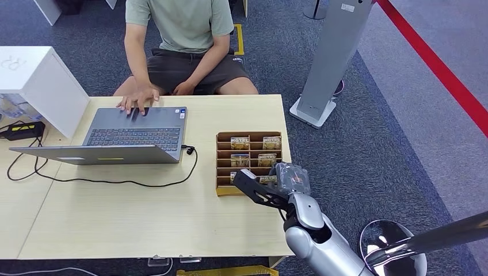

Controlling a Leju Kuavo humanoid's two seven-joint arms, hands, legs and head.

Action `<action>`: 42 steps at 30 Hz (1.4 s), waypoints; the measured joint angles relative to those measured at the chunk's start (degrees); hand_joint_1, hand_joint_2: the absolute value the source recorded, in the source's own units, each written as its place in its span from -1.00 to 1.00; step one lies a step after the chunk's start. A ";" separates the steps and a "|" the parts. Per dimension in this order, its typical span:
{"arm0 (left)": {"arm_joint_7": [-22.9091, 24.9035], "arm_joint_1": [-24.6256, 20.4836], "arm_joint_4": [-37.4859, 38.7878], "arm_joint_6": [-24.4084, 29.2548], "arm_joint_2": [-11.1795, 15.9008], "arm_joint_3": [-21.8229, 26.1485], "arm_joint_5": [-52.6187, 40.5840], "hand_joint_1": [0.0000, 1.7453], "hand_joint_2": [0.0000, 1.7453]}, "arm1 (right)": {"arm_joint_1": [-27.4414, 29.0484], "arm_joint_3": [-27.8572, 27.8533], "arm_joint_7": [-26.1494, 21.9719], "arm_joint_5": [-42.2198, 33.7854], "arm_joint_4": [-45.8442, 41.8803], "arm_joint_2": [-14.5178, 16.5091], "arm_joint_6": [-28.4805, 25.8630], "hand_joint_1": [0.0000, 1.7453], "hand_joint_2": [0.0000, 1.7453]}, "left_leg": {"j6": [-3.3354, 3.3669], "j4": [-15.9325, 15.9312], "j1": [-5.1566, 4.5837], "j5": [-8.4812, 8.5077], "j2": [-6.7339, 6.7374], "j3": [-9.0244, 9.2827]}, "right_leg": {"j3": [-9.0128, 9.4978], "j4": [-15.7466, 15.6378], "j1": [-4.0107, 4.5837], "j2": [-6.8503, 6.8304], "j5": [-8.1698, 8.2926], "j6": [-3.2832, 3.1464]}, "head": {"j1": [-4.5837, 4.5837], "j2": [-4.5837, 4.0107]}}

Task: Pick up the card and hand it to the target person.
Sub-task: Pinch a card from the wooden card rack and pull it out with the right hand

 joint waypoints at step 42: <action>-2.25 -0.12 0.00 -0.74 0.75 -2.08 2.91 -1.00 -1.00 | -14.34 3.93 -0.51 -5.48 -3.21 0.37 -0.93 0.64 1.00 | -0.02 0.00 0.00 0.04 0.00 0.00 | 0.01 0.04 0.00 0.00 0.04 -0.01 | -0.01 0.00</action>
